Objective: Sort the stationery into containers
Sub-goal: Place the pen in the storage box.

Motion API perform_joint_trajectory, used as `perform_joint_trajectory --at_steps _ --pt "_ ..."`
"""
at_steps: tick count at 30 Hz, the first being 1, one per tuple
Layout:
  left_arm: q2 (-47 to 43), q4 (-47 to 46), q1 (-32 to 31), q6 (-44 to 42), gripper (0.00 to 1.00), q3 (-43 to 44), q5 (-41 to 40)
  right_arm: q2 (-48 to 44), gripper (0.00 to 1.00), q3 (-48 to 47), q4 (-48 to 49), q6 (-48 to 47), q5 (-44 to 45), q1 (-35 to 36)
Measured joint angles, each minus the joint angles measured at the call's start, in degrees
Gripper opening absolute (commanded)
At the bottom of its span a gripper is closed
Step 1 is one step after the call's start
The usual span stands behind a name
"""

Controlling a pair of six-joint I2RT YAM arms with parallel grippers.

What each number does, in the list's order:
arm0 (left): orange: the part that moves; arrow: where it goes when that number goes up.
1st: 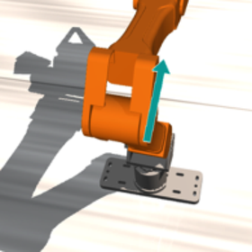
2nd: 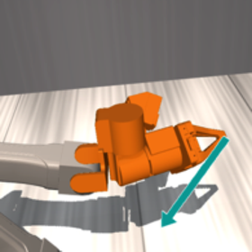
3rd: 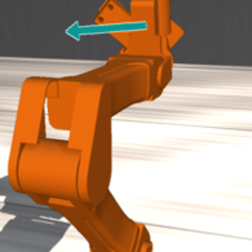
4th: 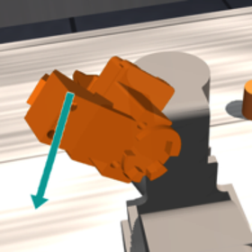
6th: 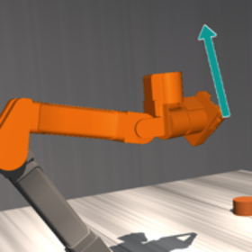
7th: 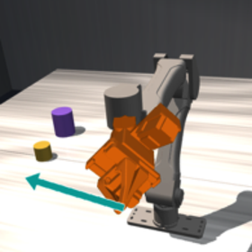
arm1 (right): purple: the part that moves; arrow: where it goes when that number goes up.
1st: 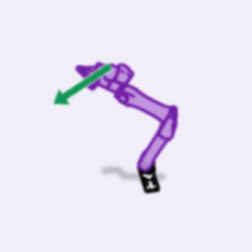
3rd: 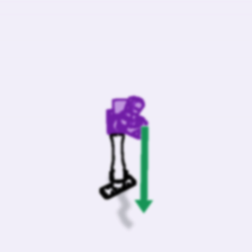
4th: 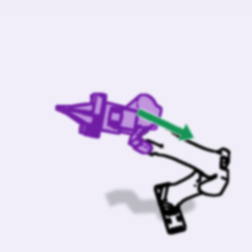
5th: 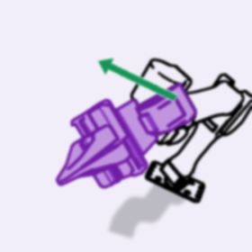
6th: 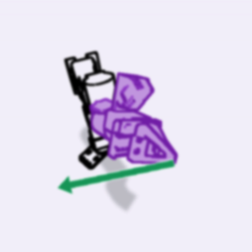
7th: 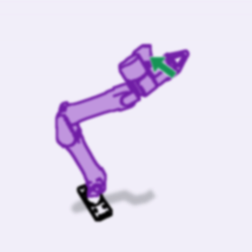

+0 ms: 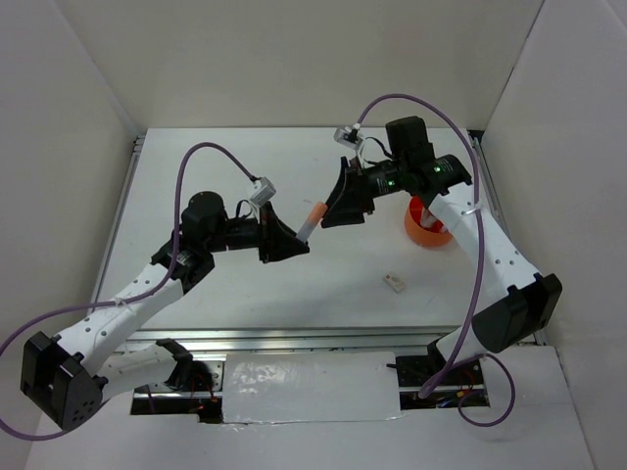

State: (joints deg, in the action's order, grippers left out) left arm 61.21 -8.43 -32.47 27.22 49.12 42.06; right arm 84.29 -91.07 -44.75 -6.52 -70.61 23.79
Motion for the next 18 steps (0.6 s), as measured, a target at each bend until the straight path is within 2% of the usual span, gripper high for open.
perform_joint_trajectory --at_steps 1,2,4,6,8,18 --pt "0.2 -0.52 0.48 0.24 0.0 0.0 0.74 0.0 0.5 0.0 0.04 -0.28 0.0 0.07" --pt "0.33 -0.85 0.61 0.37 0.0 0.0 0.92 0.0 0.47 0.02 0.04 -0.46 -0.22 0.09" --pt "0.42 -1.27 0.66 0.44 0.0 0.0 1.75 -0.04 0.45 0.31 0.35 -0.09 -0.24 0.07" --pt "0.44 -1.42 0.55 0.44 0.0 0.0 1.88 -0.15 0.47 0.81 0.96 0.87 -0.52 0.09" --pt "0.44 -1.51 0.46 0.46 0.0 0.0 1.92 -0.31 0.53 1.42 2.05 2.34 -0.85 0.07" --pt "0.42 -2.36 -0.09 1.66 0.0 -0.28 1.7 -0.68 0.56 2.51 6.84 7.39 -0.7 1.01"
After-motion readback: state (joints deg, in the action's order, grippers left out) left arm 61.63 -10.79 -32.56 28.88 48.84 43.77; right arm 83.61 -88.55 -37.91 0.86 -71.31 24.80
